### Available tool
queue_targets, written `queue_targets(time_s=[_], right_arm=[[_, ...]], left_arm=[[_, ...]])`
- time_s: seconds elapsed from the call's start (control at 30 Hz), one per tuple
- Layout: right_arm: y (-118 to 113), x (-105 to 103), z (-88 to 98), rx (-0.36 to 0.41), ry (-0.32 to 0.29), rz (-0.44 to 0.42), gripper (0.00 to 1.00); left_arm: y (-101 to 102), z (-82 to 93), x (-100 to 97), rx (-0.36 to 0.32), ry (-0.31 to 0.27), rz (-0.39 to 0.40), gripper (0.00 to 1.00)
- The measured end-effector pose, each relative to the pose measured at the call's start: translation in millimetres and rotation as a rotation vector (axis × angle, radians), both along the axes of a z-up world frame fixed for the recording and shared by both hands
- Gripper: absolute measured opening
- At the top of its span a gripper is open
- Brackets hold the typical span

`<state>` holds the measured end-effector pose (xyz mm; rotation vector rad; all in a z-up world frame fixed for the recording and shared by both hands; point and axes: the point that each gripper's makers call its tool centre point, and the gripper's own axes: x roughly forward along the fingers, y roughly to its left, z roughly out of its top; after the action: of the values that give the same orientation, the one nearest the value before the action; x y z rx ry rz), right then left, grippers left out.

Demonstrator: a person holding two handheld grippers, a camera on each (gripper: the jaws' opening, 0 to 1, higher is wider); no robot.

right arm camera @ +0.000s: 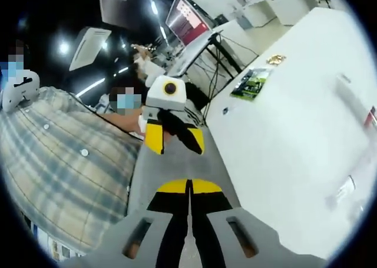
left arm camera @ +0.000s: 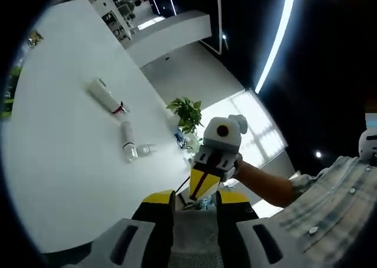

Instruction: Arrange the skincare products in the storage area until every visible bottle or jar stands upright without overlapping.

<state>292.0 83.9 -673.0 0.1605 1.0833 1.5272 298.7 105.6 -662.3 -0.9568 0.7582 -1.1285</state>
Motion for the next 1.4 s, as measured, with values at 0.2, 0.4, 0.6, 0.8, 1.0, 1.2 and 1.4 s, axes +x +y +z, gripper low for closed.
queue_targets(time_s=[0.2,0.4,0.6,0.8,1.0,1.2,1.4], right_arm=[[1,-2,-0.7,-0.004,0.002,-0.002,0.0],[2,-2,-1.7,-0.005,0.003,-0.012,0.0],[2,-4,-3.7,-0.006,0.01,-0.018,0.0],[4,-3,-3.9,-0.001,0.015,-0.028,0.0],[6,3,-4.4,0.004,0.005,-0.049,0.0],[5,9,-7.4,-0.008,-0.007,-0.06,0.0],[6,13,-10.1,-0.016,-0.006,-0.054,0.0]], left_arm=[[1,-0.2,1.3,0.003,-0.001,0.009,0.28],[2,-2.5,2.1,0.014,0.001,0.015,0.28],[2,-3.0,2.2,0.02,0.002,0.016,0.28],[2,-4.5,3.2,0.023,0.005,0.019,0.29],[3,-5.2,4.1,0.027,0.011,0.028,0.29],[4,-7.9,6.4,0.031,0.015,0.035,0.29],[6,-9.5,8.5,0.04,0.024,0.049,0.3]])
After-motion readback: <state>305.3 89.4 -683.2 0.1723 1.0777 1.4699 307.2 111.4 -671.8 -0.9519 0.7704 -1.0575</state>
